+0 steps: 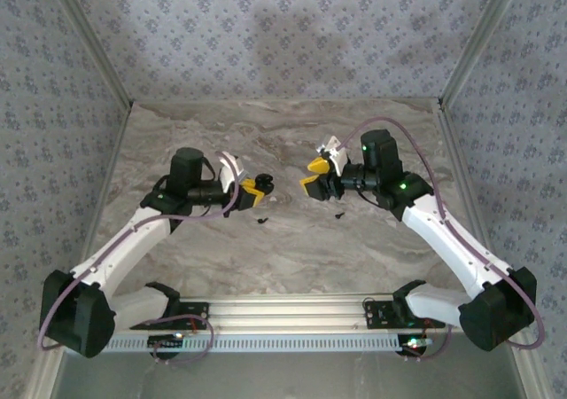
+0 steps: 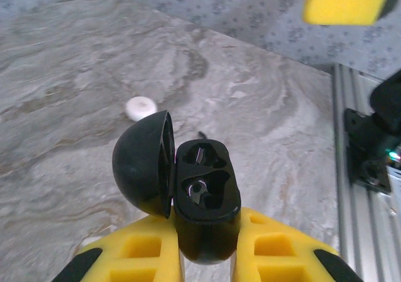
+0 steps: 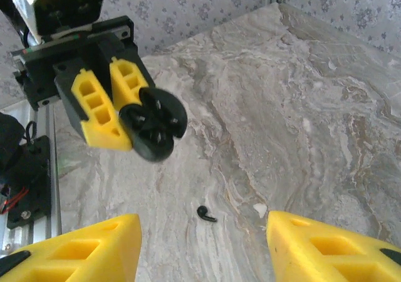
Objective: Insert the wireless bluetooth earbuds into the charging case
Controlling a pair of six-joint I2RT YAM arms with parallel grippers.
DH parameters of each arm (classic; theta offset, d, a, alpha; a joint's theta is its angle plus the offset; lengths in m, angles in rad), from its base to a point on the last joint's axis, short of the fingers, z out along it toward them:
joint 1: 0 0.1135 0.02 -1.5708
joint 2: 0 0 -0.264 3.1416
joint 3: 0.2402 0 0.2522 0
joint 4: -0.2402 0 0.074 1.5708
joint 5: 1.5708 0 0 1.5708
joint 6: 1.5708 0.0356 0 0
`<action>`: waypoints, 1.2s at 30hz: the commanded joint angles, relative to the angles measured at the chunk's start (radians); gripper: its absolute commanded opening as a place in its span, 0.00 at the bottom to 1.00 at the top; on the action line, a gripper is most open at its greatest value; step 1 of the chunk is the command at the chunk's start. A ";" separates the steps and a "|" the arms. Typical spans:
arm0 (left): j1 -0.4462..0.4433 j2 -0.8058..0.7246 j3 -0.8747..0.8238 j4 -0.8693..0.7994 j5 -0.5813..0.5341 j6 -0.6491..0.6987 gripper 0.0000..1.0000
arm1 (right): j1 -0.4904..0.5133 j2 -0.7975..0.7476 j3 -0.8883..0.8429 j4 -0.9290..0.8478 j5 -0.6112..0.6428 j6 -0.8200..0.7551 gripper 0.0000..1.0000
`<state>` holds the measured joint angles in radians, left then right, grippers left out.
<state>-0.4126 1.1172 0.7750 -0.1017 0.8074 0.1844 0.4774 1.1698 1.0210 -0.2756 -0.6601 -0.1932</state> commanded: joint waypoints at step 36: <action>0.267 -0.204 -0.313 0.326 -0.358 -0.377 0.16 | 0.355 0.906 0.653 -0.644 0.332 -1.175 0.46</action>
<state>-0.1562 0.9066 0.4606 0.1879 0.4549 -0.1780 0.8242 2.0350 1.6196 -0.8379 -0.3420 -1.2865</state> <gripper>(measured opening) 0.187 0.461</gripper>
